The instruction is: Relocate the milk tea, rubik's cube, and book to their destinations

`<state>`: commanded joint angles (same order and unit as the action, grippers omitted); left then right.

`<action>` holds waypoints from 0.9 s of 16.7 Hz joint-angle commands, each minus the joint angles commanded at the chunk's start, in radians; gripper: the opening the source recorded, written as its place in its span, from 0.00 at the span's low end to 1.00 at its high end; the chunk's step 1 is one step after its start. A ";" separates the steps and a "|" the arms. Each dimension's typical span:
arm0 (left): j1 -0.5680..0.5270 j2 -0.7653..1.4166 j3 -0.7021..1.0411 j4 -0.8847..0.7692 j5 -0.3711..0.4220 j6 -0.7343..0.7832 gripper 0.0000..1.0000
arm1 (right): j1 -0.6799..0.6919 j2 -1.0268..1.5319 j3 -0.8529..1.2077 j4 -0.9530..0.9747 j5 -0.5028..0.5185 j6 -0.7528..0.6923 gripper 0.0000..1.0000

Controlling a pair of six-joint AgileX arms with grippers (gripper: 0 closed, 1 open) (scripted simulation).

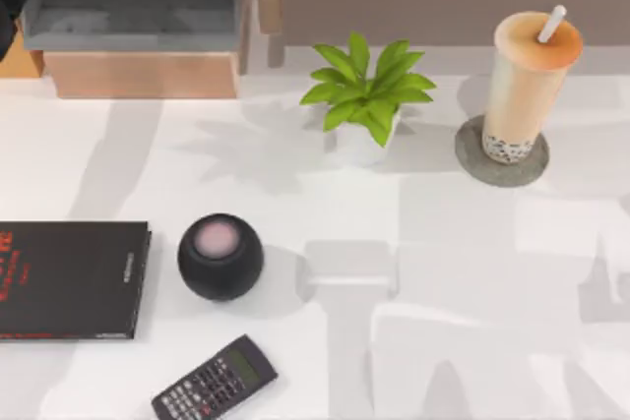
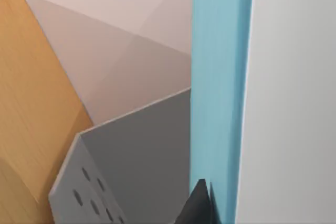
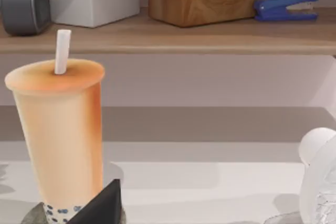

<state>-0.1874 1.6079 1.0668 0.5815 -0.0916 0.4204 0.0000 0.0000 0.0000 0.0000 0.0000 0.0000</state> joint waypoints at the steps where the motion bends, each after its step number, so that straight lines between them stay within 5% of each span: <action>1: 0.005 -0.056 -0.066 -0.001 0.008 0.080 0.00 | 0.000 0.000 0.000 0.000 0.000 0.000 1.00; 10: 0.077 -0.488 -0.761 -0.027 0.046 0.832 0.00 | 0.000 0.000 0.000 0.000 0.000 0.000 1.00; 15: 0.108 -0.598 -1.051 -0.036 0.051 1.081 0.00 | 0.000 0.000 0.000 0.000 0.000 0.000 1.00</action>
<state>-0.0795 1.0102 0.0154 0.5452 -0.0404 1.5018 0.0000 0.0000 0.0000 0.0000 0.0000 0.0000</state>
